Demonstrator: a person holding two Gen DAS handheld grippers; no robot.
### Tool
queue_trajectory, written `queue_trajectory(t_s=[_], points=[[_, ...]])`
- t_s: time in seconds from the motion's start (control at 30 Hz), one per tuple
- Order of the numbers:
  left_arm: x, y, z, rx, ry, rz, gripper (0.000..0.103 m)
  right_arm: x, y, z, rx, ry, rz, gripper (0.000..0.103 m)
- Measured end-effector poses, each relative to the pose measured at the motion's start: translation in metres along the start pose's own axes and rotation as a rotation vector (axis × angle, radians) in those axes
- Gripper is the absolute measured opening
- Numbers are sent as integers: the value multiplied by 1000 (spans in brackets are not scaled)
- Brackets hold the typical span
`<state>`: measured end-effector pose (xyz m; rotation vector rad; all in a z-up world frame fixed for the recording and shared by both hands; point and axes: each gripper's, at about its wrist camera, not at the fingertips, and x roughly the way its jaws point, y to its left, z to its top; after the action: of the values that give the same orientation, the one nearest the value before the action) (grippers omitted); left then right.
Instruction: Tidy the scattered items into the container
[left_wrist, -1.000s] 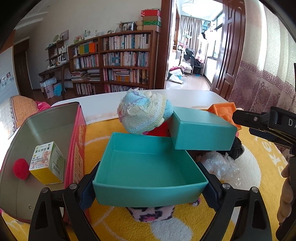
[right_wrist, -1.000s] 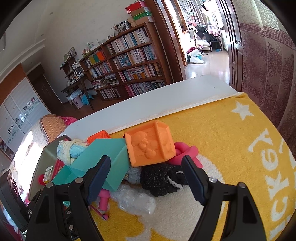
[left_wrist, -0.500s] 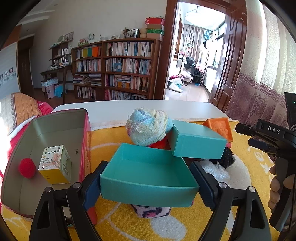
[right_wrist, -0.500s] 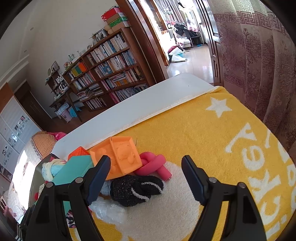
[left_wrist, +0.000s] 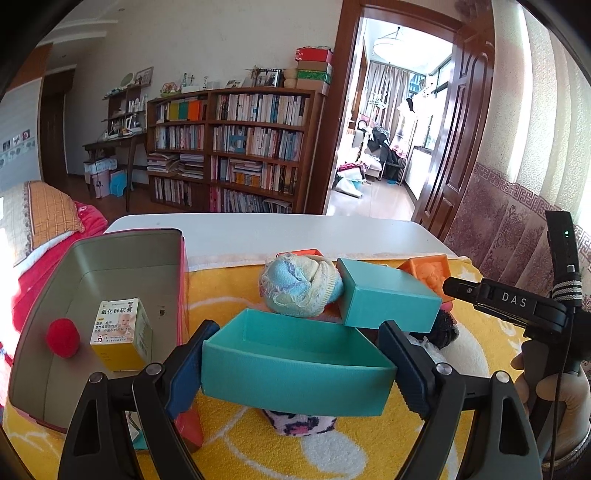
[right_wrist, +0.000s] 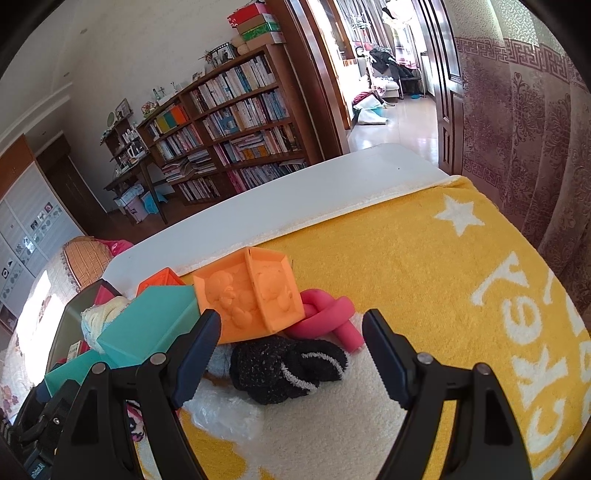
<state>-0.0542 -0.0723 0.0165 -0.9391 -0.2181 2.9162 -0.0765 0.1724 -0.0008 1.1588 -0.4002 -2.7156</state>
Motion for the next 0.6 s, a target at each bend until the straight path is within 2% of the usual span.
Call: queue_trajectory(t_s=[0.23,0.6], points=[[-19,7,10,-25,-52,-5,89,3,1,-2,-18,15,-3,82],[-32,25,15,-73,-83,-1,89,6,1,-2,-32,38,-1,82]])
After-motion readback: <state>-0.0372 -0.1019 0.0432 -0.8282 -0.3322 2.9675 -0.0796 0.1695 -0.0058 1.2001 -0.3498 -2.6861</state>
